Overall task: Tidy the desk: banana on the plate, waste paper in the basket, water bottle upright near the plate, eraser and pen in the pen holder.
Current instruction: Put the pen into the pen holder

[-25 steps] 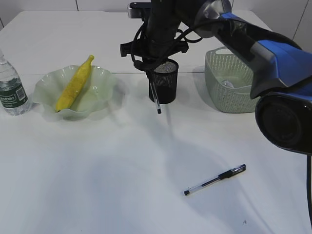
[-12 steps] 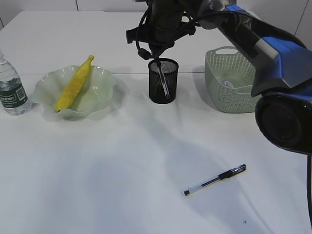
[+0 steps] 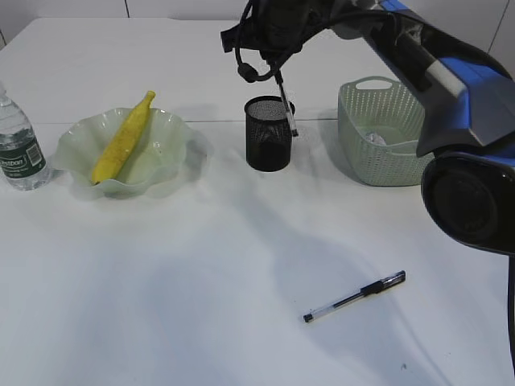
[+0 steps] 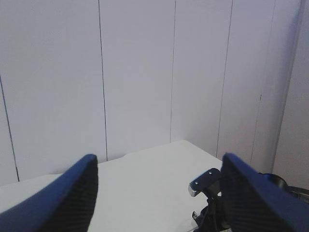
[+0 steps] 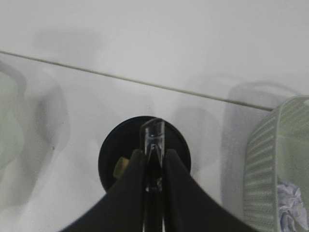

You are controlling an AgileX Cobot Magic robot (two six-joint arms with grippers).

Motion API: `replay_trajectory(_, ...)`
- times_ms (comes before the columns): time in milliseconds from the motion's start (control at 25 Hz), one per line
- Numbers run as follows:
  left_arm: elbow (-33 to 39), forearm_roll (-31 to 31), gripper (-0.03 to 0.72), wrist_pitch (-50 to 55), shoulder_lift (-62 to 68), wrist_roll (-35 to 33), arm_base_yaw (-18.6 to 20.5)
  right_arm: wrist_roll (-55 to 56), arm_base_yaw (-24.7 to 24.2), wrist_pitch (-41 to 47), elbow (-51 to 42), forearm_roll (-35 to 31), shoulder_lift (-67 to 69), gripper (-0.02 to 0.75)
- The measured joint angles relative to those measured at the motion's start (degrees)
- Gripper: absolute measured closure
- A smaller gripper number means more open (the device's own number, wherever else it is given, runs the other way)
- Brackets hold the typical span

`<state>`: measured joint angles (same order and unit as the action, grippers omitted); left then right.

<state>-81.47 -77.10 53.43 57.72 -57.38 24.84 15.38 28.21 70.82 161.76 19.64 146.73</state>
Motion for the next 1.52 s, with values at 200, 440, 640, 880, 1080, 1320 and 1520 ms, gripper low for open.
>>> replay_trajectory(200, 0.0, 0.4, 0.137, 0.0, 0.0, 0.0, 0.0, -0.1, -0.1, -3.0, 0.1, 5.3, 0.0, 0.699)
replay_trajectory(440, 0.0, 1.9, 0.137, 0.0, 0.0, 0.0, 0.0, -0.1, -1.4, -8.6, 0.1, 7.8, 0.0, 0.699)
replay_trajectory(640, 0.0, 2.4, 0.137, 0.0, 0.0, 0.0, 0.0, 0.5, -3.4, -12.6, 0.1, 8.3, 0.0, 0.699)
replay_trajectory(880, 0.0, 2.4, 0.137, 0.0, 0.0, 0.0, 0.0, 2.3, -5.3, -17.3, 0.1, 8.3, 0.0, 0.699)
replay_trajectory(1080, 0.0, 2.4, 0.137, 0.0, 0.0, 0.0, 0.0, 3.6, -5.8, -22.5, 0.1, 8.1, 0.0, 0.699)
replay_trajectory(1320, 0.0, 2.4, 0.137, 0.0, 0.0, 0.0, 0.0, 6.6, -5.8, -26.0, 0.1, 6.1, 0.3, 0.699)
replay_trajectory(1520, 0.0, 2.4, 0.137, 0.0, 0.0, 0.0, 0.0, 7.9, -5.8, -26.7, 0.1, 4.1, 2.0, 0.699)
